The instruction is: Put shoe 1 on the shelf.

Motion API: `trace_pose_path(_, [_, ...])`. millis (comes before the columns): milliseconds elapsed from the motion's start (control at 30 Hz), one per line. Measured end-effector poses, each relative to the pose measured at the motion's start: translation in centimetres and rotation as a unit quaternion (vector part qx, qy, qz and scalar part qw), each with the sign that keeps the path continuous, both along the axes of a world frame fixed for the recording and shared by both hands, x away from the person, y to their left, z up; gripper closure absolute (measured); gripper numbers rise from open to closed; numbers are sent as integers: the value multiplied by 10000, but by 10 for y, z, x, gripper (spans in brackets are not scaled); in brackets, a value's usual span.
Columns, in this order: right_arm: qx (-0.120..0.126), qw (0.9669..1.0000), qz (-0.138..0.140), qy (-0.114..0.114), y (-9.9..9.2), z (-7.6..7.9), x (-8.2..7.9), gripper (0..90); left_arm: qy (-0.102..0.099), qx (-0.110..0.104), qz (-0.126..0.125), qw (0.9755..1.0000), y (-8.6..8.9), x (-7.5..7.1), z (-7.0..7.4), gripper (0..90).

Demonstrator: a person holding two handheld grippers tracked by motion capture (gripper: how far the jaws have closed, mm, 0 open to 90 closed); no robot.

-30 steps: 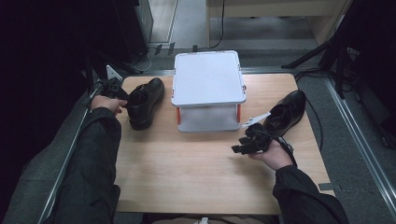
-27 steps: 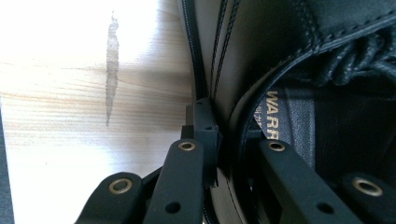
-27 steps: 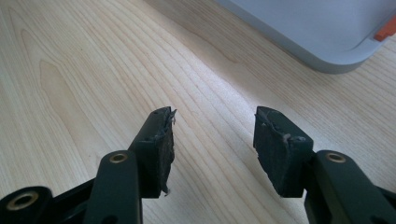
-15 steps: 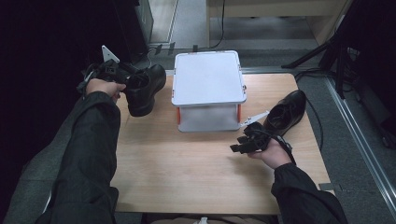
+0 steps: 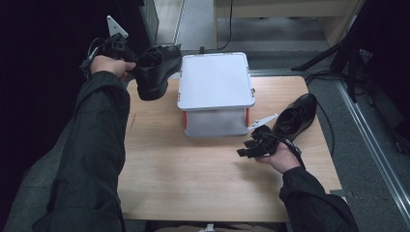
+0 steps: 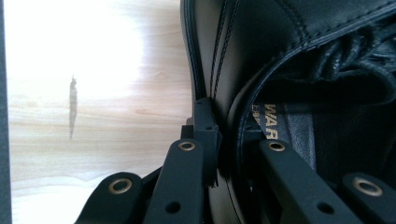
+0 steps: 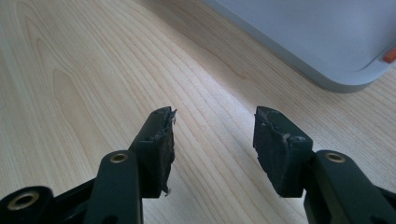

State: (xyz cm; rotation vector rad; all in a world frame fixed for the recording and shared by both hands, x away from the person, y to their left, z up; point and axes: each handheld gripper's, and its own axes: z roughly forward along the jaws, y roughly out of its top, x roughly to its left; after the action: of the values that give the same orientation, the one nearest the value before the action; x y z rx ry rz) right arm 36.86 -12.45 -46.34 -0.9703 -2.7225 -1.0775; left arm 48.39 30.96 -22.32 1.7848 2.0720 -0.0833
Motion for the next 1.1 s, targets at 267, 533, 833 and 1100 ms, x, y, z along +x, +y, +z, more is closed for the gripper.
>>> trace_pose_path(267, [31,10000,-8,2,-3,1,-2,488,-3,10,-165,9999,-34,8,6,847])
trace_pose_path(533, [44,10000,-42,3,-4,1,-1,491,-54,193,-250,9995,-64,18,13,846])
trace_pose_path(833, [49,10000,-57,8,-7,1,-2,495,49,349,-367,9987,-83,23,6,828])
trace_pose_path(1100, [38,10000,-49,12,-6,1,-2,499,323,30,-483,9983,-97,20,2,774])
